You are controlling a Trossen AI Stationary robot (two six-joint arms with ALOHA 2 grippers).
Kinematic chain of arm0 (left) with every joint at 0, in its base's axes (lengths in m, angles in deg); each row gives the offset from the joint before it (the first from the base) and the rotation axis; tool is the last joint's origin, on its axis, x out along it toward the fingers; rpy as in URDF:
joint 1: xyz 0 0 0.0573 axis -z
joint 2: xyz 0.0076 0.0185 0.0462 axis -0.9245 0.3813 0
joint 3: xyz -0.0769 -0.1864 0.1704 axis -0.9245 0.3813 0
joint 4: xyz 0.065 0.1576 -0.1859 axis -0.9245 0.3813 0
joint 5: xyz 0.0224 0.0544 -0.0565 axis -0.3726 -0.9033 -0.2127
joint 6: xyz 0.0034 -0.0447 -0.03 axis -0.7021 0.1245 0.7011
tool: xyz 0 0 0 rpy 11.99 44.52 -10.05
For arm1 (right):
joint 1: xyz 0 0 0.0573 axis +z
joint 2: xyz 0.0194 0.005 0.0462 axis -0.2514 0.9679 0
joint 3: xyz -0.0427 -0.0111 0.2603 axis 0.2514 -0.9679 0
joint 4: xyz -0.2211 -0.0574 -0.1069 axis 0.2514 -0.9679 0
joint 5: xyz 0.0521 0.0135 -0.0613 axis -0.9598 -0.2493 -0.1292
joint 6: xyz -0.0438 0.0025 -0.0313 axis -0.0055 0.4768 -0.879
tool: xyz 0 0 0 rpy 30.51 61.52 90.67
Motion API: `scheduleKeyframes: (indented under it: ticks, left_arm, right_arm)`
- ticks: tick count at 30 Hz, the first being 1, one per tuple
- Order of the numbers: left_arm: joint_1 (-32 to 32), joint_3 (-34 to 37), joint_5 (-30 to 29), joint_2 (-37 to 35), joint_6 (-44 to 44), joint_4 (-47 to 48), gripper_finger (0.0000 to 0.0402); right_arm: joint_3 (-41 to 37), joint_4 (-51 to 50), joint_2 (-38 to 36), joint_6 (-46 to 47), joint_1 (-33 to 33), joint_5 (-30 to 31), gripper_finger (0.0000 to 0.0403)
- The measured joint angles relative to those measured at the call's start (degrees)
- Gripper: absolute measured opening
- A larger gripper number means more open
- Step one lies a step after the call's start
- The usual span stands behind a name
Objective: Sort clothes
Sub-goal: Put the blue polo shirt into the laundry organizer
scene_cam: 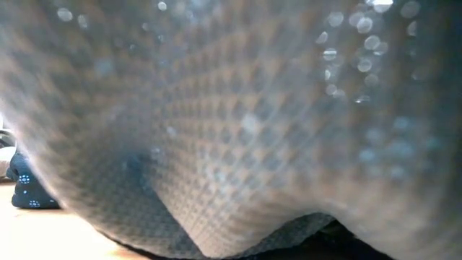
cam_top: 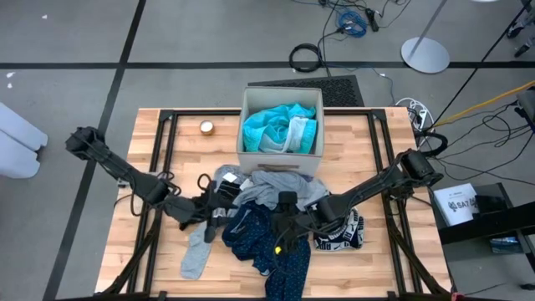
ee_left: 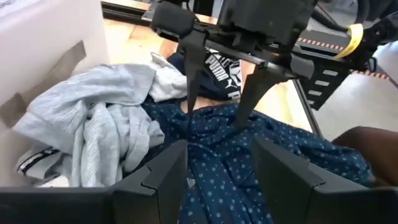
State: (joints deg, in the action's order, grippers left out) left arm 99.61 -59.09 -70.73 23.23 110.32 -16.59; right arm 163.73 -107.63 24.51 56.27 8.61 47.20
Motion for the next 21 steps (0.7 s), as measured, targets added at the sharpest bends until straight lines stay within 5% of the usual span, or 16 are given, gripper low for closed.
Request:
scheduleKeyframes:
  ticks: [9, 21]
  left_arm:
    - [5.83, 0.00, -5.73, 6.13, 6.52, -0.30, 0.0189]
    - [5.08, 0.00, -10.15, 14.81, 8.74, -2.46, 0.0189]
  right_arm:
    - [-9.41, 9.93, 0.02, -0.70, -1.67, -0.31, 0.0241]
    - [-15.01, 18.04, 0.01, -0.64, -5.53, -6.18, 0.0238]
